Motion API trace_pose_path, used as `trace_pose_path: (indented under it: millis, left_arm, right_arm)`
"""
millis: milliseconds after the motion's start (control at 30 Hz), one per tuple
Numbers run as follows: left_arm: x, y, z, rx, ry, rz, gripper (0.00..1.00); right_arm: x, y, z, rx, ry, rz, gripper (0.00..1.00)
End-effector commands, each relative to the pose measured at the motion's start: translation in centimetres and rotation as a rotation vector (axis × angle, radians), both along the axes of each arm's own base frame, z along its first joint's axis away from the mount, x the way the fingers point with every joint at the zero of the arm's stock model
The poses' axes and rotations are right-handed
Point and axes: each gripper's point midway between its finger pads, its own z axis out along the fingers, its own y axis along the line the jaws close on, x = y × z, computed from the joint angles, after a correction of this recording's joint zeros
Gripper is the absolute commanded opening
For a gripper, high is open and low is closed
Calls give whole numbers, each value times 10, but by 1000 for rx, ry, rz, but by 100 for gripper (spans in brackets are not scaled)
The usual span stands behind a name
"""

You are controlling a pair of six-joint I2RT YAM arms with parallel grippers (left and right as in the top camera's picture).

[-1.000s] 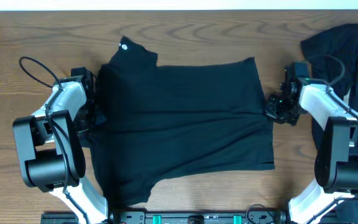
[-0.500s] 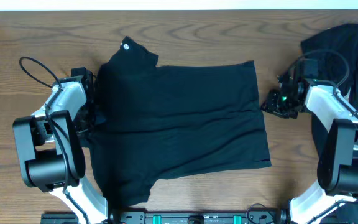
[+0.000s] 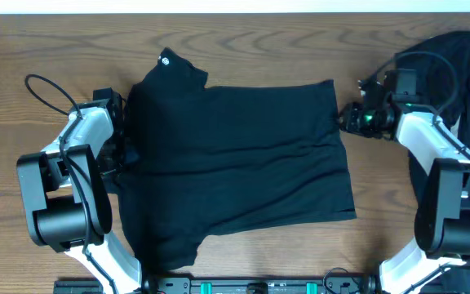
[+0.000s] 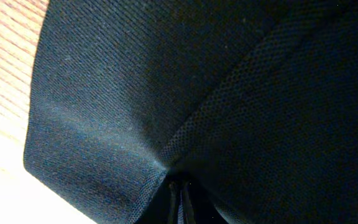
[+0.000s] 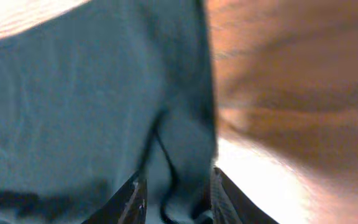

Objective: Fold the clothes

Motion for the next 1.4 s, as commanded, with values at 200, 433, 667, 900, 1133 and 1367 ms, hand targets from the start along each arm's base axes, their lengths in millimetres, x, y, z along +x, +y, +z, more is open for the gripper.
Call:
trace_pose_path:
  millis: [200,433,667,900,1133,1367]
  left_arm:
    - [-3,-1,-11,-18,18,4,8]
    - [-3,-1,-11,-18,18,4,8]
    - [-3,-1,-11,-18,18,4,8]
    - [-3,-1,-11,-18,18,4,8]
    - [5,1,-3,-14,-6,3,9]
    - [35,-8,49,-75,-139,-17,16]
  right_arm:
    - [-1,19,-37,-116,69,-7,31]
    - [-4,-14,-53,-258,111,-98,3]
    - [0,-48,-51,-303,108,-182,1]
    - [1,-81,-42,-285,137,-259,1]
    - [18,-52,-12,-126,62,-73,22]
    - [29,-2,36,93,9,51,18]
